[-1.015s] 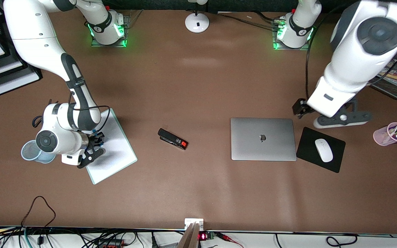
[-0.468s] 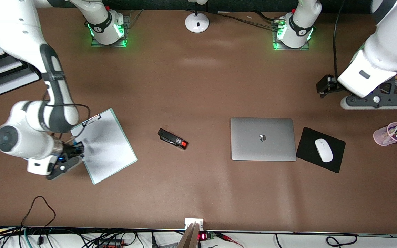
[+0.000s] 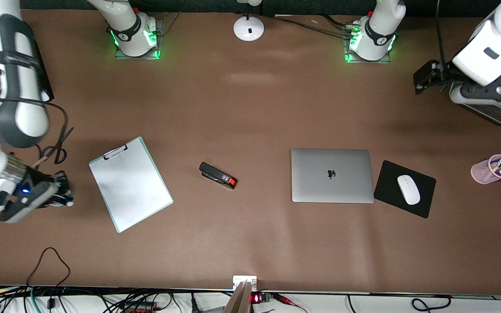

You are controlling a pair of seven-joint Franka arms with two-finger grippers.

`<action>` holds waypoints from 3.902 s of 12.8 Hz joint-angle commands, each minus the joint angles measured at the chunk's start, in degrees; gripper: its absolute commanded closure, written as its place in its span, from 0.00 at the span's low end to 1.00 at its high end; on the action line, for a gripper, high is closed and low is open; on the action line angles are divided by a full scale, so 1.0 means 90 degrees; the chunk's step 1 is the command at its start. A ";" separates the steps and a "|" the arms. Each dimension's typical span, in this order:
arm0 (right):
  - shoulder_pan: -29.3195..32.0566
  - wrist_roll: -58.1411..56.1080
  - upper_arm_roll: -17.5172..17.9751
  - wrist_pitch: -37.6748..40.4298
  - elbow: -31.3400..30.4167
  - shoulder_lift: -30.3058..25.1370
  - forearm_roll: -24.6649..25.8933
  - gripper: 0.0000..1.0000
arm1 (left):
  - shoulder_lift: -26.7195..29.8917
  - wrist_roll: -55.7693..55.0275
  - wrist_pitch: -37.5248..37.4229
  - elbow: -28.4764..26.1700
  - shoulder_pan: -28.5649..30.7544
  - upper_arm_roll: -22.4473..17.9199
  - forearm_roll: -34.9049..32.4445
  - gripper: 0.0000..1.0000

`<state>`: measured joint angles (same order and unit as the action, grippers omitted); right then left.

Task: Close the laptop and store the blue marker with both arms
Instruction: 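Raise the left gripper off the laptop while the right gripper lifts the marker, then carry the blue marker with the right gripper over the light blue pen cup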

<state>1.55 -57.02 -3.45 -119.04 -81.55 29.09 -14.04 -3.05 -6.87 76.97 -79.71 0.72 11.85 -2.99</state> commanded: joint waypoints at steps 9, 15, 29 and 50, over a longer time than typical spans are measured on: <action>0.1760 -0.5789 0.0022 0.1418 -0.0051 -0.0186 -0.3350 0.99 | 0.1013 0.0344 0.0911 -0.1553 -0.0393 -0.0496 0.0312 0.00; 0.2542 -0.7988 0.0031 0.2405 0.0037 0.0282 -0.4026 0.99 | 0.0993 0.0363 0.0911 -0.1505 -0.0373 -0.0506 0.0420 0.00; 0.3041 -0.9045 0.0080 0.2845 0.0848 0.1777 -0.4944 0.99 | 0.0924 0.0363 0.0941 -0.1495 -0.0324 -0.0526 0.0430 0.00; 0.3246 -0.9368 -0.0008 0.2357 0.0858 0.2432 -0.4798 0.86 | 0.0885 0.0373 0.0980 -0.1495 -0.0285 -0.0516 0.0430 0.00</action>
<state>30.06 -140.94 -3.71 -98.29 -75.51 50.03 -57.27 4.64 -5.10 85.25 -92.72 -2.17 7.48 -0.62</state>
